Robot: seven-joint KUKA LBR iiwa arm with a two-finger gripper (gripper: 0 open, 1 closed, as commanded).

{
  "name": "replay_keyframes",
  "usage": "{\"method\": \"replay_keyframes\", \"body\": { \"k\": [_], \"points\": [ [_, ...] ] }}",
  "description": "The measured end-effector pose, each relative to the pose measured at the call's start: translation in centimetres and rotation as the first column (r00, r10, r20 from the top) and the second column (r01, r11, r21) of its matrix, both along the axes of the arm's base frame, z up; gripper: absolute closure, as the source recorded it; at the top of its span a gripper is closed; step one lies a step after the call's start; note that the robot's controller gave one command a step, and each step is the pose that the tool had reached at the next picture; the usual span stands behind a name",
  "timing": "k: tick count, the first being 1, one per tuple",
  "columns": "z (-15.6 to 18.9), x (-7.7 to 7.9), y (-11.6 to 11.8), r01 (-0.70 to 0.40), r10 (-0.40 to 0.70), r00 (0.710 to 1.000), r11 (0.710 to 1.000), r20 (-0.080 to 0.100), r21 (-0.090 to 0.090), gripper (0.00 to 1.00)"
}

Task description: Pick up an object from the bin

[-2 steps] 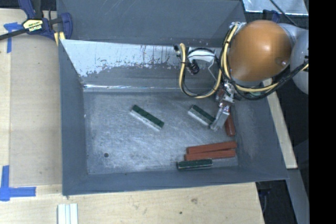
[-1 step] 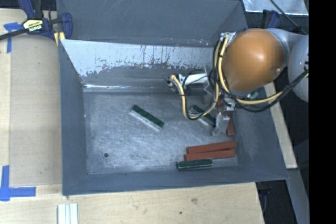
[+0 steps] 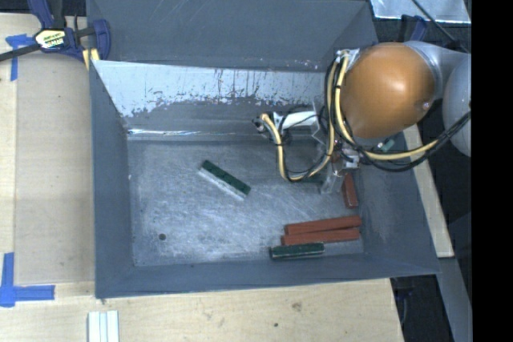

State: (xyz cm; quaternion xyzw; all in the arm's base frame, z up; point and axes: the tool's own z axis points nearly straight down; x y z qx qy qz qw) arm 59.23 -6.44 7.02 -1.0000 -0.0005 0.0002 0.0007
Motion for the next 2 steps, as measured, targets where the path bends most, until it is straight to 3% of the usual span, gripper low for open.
{"method": "replay_keyframes", "body": {
  "k": [1,2],
  "points": [
    [6.6,3.2,-1.7,-0.001,0.001,1.0,1.0,0.007,0.0,1.0],
    [9.3,3.5,0.2,-0.07,0.07,0.998,0.998,0.002,0.001,1.0]
  ]
}}
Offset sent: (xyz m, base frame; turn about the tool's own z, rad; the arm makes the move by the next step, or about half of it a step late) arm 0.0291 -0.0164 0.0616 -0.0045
